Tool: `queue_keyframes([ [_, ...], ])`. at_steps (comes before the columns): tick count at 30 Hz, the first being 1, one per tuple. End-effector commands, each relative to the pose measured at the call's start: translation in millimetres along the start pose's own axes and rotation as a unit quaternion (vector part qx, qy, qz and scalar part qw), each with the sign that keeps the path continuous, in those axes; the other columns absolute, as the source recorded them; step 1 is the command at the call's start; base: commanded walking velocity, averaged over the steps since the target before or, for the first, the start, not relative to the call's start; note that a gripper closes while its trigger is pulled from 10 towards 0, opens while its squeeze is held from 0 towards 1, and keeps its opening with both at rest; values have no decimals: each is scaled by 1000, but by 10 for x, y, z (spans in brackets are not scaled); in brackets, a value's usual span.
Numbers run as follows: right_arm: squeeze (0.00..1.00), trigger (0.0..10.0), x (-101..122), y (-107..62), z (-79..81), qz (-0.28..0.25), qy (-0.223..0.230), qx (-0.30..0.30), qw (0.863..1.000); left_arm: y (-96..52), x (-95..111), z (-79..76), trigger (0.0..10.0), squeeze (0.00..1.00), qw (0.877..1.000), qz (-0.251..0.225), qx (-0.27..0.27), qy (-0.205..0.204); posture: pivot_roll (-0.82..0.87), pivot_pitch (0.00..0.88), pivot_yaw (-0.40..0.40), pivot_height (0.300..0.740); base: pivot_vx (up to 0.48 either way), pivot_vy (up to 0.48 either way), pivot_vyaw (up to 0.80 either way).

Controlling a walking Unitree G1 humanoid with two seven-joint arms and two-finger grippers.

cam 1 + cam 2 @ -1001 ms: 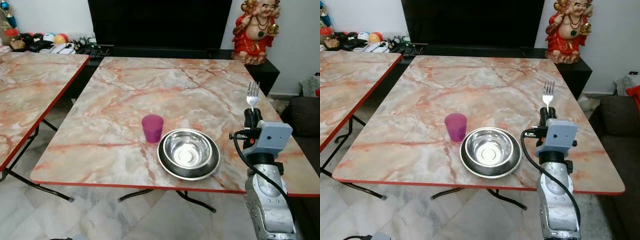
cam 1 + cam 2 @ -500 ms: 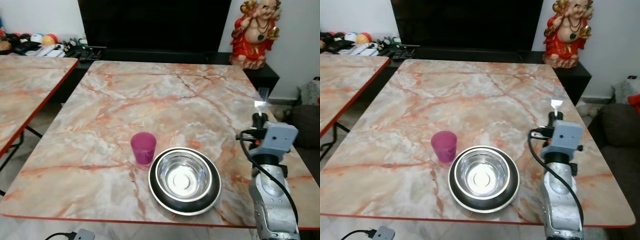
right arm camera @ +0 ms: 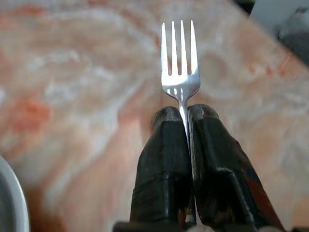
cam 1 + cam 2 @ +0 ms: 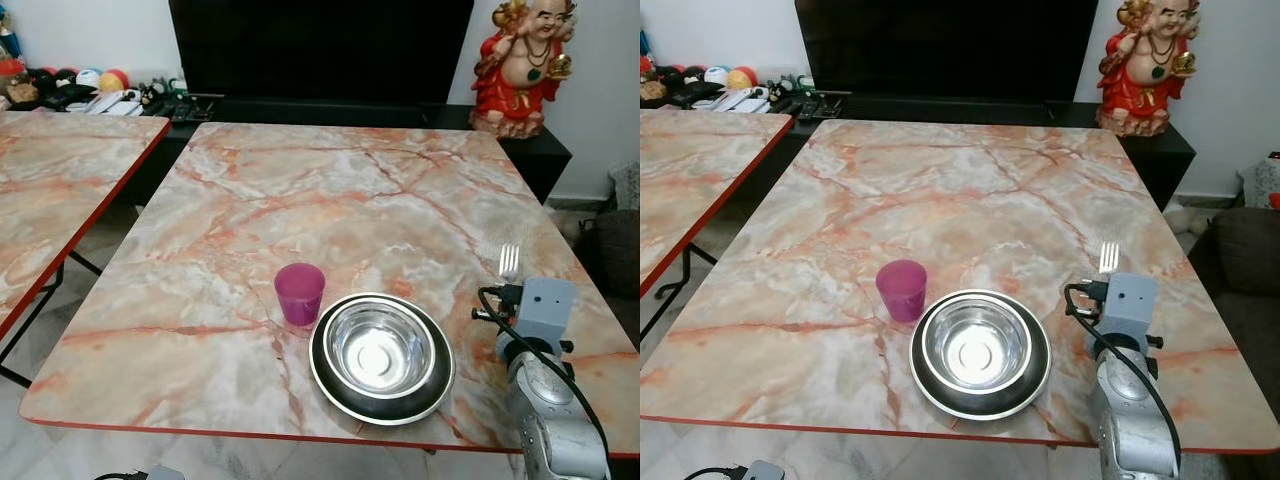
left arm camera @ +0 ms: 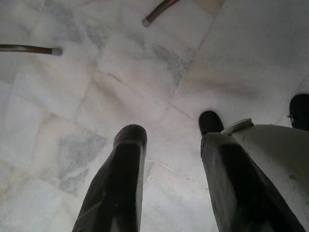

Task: Setting the table

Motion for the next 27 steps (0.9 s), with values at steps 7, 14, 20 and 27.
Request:
queue_keyframes([
  [7, 0, 10000, -74, -59, -25, 42, -28, 25, 998, -8, -71, -16, 10000, 0, 1000, 17, -5, -2, -82, 128, 6, 740, 0, 0, 0],
  [14, 0, 10000, -167, -162, 66, 63, -32, 65, 995, -7, -50, 15, 10000, 0, 1000, 16, -2, 2, -86, 141, 10, 740, 0, 0, 0],
  [20, 0, 10000, -172, -187, 112, 66, -25, 72, 995, -6, -54, 4, 10000, 0, 1000, 16, -2, 1, -85, 149, 6, 740, 0, 0, 0],
  [27, 0, 10000, -191, -179, 210, 72, -9, 79, 994, -10, -75, -6, 10000, 0, 1000, 19, -3, 0, -79, 152, 3, 740, 0, 0, 0],
])
Point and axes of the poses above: a point about 5 cm out from each wrist's last joint towards the gripper, its own y axis pointing out of the wrist towards the gripper, its own x axis along the axis of the wrist's last joint, z = x × y, the point moved 3 cm from there along y, pointing out of the wrist towards the gripper
